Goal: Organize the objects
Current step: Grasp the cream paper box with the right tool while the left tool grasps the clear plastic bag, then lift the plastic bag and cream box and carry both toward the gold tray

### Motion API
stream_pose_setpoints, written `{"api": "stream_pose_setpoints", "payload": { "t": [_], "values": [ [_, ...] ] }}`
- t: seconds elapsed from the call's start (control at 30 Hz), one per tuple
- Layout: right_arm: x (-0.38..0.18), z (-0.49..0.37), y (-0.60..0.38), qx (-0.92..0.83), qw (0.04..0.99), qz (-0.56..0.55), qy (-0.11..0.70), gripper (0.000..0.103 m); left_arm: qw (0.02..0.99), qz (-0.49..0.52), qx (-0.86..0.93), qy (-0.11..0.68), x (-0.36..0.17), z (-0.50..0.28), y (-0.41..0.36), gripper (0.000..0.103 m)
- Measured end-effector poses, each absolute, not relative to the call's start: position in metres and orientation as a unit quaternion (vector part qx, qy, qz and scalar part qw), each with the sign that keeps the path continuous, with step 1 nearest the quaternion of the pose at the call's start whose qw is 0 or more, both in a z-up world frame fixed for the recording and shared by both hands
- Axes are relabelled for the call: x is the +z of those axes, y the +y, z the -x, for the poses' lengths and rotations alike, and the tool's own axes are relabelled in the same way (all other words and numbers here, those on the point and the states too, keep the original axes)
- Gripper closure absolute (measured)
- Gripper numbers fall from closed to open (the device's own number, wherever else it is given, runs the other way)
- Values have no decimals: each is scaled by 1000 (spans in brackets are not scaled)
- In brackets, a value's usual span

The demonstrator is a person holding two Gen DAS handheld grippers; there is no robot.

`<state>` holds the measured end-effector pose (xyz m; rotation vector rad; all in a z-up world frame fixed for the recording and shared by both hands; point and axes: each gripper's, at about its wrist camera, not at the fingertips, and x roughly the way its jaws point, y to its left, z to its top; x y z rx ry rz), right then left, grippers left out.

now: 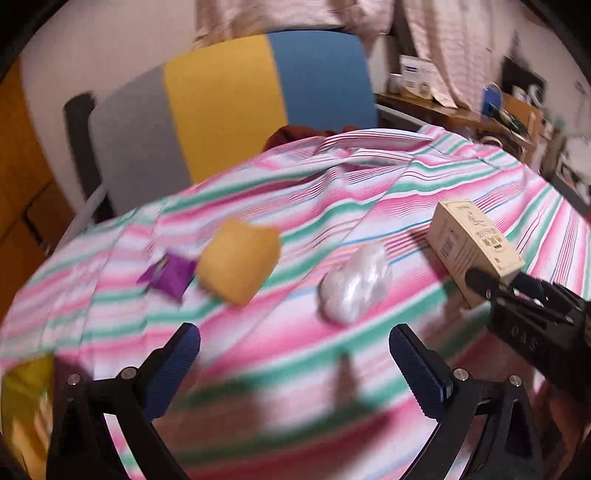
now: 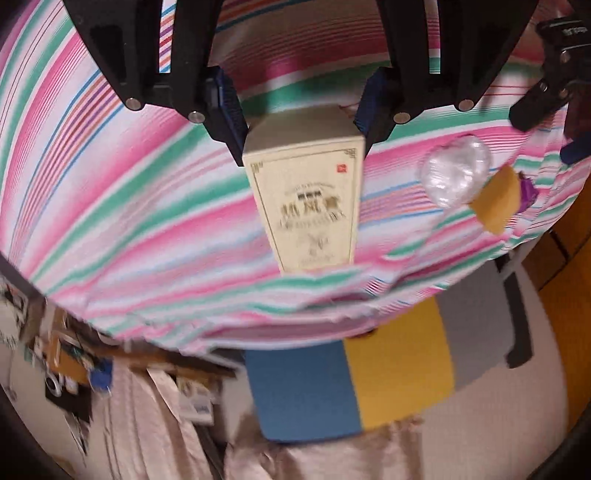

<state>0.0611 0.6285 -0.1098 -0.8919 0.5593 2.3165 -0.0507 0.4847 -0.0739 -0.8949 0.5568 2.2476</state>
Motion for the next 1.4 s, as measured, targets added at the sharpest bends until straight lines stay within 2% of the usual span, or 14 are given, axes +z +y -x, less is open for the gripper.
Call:
{"api": "stream_pose_setpoints", "payload": {
  "t": [0.1,0.2,0.27,0.33,0.37,0.57,0.77,1.03,1.1,1.23,1.33,1.4],
  "values": [
    [-115,-70,638,865,294,327,241,48,340,315,854,235,-80,55,507,0],
    [-116,-75,641,865,297,317,251,48,348,310,850,247,-91,64,523,11],
    [-116,-76,640,864,302,318,247,48,349,323,844,249,-99,69,530,29],
    [-116,-74,636,864,306,322,238,48,358,347,830,249,-108,76,534,55],
    [-116,-73,634,863,309,324,233,48,365,349,828,242,-108,76,532,58],
    [-116,-67,632,861,319,330,218,48,358,342,841,218,-106,73,514,62],
    [-115,-69,632,857,334,330,214,48,322,351,862,175,-104,65,460,62],
    [-107,-62,632,852,333,349,205,42,299,354,876,139,-104,51,405,62],
    [-101,-55,634,849,340,362,181,42,297,358,876,131,-105,46,395,62],
    [-92,-37,637,849,327,388,149,37,309,351,873,140,-105,32,393,62],
    [-98,-20,641,831,328,433,119,38,317,341,871,155,-104,23,395,62],
    [-96,-21,640,839,327,423,106,41,319,333,872,161,-103,19,396,62]
  ]
}}
